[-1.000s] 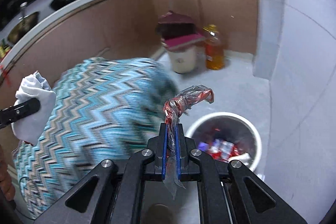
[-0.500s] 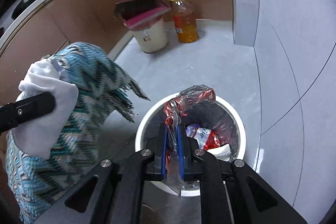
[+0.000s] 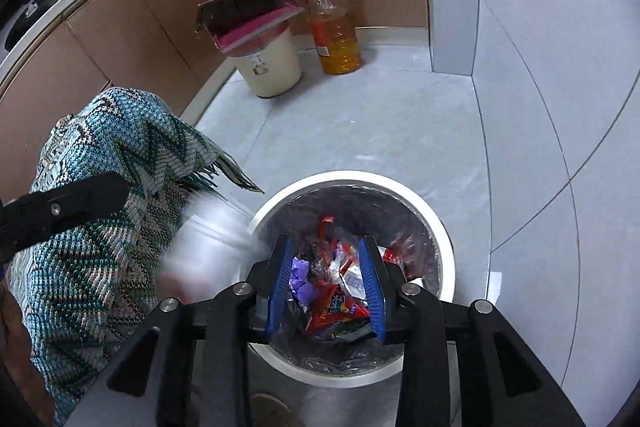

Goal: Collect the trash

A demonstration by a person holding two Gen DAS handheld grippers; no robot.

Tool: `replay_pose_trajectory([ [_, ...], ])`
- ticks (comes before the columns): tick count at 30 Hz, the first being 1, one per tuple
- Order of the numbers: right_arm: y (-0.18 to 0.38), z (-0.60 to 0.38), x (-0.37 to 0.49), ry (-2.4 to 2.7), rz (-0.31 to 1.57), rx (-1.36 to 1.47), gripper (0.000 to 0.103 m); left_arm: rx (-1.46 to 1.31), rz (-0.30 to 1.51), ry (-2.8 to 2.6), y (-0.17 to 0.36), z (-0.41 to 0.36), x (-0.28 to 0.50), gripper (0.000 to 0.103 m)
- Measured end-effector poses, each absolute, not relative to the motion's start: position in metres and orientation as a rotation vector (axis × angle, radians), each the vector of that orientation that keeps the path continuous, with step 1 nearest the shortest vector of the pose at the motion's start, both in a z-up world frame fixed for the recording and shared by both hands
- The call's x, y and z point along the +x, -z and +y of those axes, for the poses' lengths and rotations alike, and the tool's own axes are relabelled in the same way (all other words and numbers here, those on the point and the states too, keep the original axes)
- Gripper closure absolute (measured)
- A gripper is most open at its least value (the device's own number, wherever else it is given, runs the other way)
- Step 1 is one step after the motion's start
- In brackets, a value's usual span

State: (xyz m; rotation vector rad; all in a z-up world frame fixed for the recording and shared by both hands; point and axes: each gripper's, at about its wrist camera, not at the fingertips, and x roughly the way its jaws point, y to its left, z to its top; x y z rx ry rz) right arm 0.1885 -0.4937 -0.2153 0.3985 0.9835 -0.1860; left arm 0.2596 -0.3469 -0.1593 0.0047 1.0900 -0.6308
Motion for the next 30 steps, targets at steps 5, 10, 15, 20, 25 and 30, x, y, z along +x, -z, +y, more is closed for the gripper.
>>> replay_pose_trajectory([
  [5,0.201,-0.493,0.176,0.211,0.953,0.386,0.069,0.010,1.046,0.636,0.140,-0.333,0.246,0.051],
  [10,0.173,-0.475,0.160,0.214,0.908,0.335,0.069,0.043,0.941,0.596,0.107,-0.301,0.220,0.051],
  [15,0.134,-0.428,0.139,0.155,0.851,0.264,0.068,0.072,0.839,0.513,0.074,-0.249,0.186,0.051],
  [20,0.097,-0.368,0.116,0.069,0.792,0.215,0.062,0.096,0.742,0.393,0.042,-0.190,0.146,0.051],
  [25,0.064,-0.311,0.095,-0.018,0.735,0.159,0.055,0.100,0.669,0.249,0.015,-0.115,0.099,0.051],
  [30,0.034,-0.252,0.068,-0.092,0.673,0.106,0.047,0.098,0.607,0.127,0.001,-0.053,0.053,0.051],
])
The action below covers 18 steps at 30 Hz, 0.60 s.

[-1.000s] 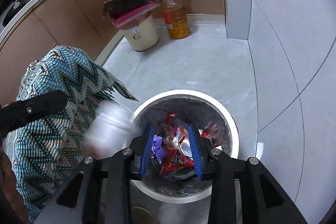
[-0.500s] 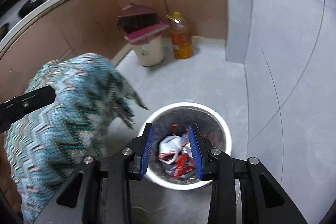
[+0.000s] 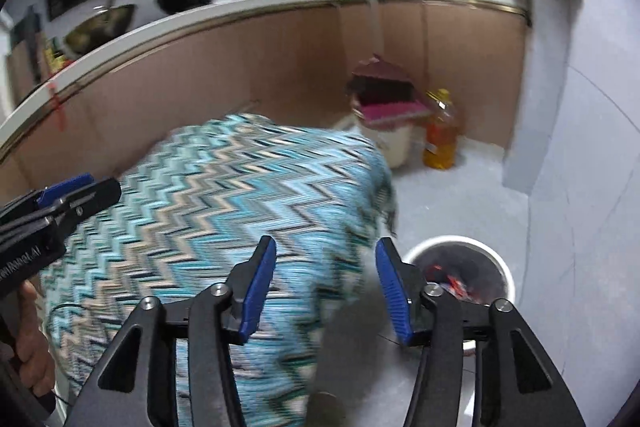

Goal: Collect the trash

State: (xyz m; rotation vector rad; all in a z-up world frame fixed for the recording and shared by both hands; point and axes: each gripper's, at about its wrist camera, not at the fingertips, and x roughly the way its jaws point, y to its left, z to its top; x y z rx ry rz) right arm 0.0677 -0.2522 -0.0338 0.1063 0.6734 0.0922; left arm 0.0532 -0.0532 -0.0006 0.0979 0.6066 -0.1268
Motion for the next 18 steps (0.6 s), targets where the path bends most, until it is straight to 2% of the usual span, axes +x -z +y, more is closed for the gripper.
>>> replay_pose_trajectory([
  [5,0.014,-0.210,0.044,-0.105,0.629,0.064,0.041,0.077,0.555,0.060,-0.007,-0.016,0.018,0.048],
  [8,0.004,-0.191,0.025,-0.091,0.598,0.032,0.026,0.067,0.520,0.047,-0.012,0.000,0.002,0.040],
  [12,-0.005,-0.181,0.010,-0.063,0.568,0.004,0.013,0.079,0.479,0.031,-0.016,0.010,-0.013,0.037],
  [15,-0.007,-0.178,0.002,-0.034,0.555,-0.008,0.005,0.072,0.461,0.028,-0.019,0.013,-0.019,0.031],
  [18,-0.009,-0.181,-0.003,-0.005,0.534,-0.019,0.002,0.077,0.431,0.018,-0.023,0.014,-0.024,0.024],
])
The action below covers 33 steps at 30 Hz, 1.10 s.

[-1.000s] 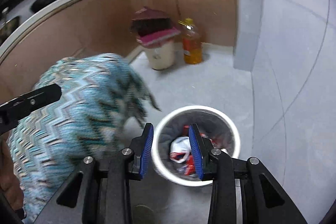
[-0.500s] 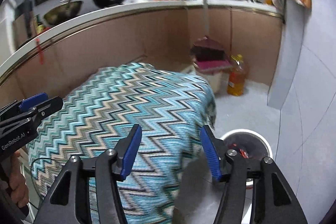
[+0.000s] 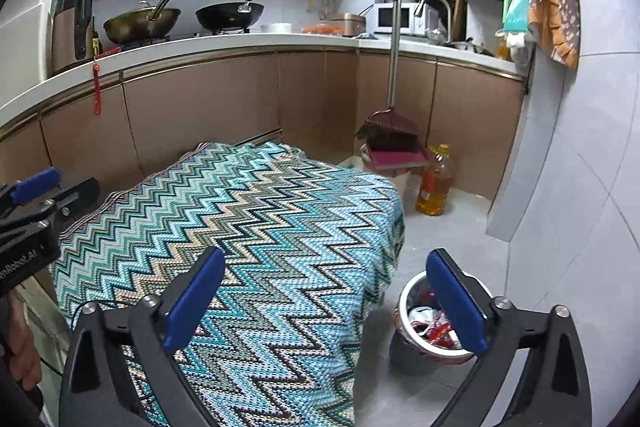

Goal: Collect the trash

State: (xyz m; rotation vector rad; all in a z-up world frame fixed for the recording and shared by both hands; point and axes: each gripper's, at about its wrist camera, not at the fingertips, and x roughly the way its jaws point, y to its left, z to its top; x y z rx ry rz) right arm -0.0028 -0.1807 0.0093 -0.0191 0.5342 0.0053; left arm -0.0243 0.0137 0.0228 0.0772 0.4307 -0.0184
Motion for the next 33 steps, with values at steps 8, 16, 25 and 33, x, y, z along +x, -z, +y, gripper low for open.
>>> replay_pose_trajectory([
  [8,-0.008,-0.188,-0.005,0.044,0.512,-0.008,0.000,0.091,0.398,0.014,-0.026,0.010,-0.028,0.018],
  [16,-0.003,-0.186,0.000,0.033,0.535,0.004,0.000,0.122,0.429,0.009,-0.014,0.004,-0.021,0.018],
  [25,0.011,-0.193,0.007,0.047,0.576,0.022,0.000,0.117,0.469,0.033,-0.002,0.001,-0.011,0.018],
  [33,0.020,-0.204,0.013,0.069,0.595,0.047,0.000,0.124,0.489,0.053,0.005,-0.007,0.001,0.018],
])
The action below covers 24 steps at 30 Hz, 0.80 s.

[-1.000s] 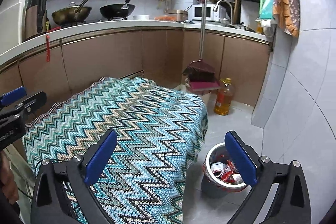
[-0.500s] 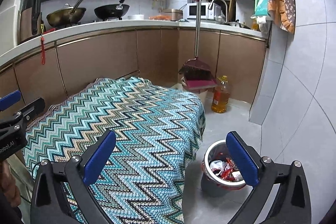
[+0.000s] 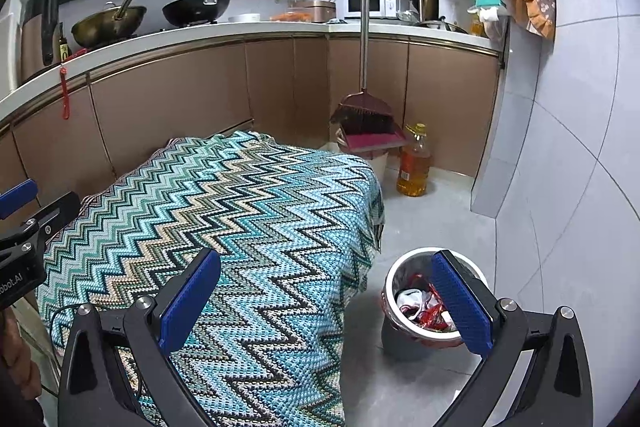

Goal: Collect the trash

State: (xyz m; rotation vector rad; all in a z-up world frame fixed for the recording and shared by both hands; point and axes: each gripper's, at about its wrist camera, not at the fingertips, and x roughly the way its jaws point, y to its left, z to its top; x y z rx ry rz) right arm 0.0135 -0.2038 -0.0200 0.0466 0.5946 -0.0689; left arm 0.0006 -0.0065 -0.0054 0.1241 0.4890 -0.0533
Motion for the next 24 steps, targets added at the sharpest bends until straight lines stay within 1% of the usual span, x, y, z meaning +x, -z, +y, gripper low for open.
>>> replay_pose_trajectory([
  [24,0.035,-0.232,0.016,0.143,0.629,0.110,0.000,0.163,0.483,0.124,0.008,-0.042,0.017,0.018],
])
